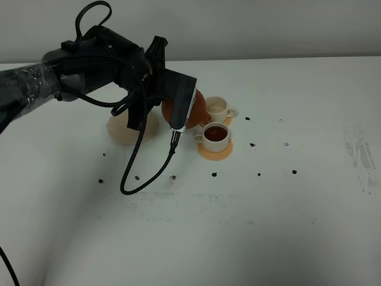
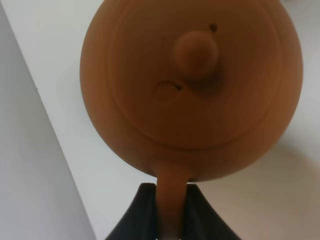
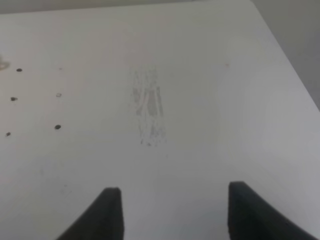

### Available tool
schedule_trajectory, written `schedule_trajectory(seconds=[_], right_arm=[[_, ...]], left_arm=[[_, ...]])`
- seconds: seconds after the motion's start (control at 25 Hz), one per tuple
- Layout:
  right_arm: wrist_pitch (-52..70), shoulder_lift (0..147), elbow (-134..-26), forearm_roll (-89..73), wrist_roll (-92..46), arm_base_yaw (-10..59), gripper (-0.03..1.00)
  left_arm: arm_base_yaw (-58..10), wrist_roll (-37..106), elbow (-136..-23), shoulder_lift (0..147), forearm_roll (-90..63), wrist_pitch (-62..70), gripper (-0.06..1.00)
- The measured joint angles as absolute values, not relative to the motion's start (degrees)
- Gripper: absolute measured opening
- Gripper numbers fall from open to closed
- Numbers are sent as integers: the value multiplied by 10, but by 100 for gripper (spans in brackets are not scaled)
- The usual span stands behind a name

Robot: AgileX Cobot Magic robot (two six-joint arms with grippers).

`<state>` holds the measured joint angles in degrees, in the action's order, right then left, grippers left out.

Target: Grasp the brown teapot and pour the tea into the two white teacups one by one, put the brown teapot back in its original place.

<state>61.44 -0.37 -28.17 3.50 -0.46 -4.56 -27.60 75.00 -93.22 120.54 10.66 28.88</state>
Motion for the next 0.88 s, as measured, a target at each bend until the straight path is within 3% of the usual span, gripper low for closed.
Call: schedule_trajectory(seconds=[0.4,0.88], right_arm=[[614,-4,-282,35,-5,-46,45],[614,-4,-282,35,-5,-46,45]], left_arm=[[-275,745,-921,1140,14,344,10],[-282,747,-709,1019,-106,302,10]])
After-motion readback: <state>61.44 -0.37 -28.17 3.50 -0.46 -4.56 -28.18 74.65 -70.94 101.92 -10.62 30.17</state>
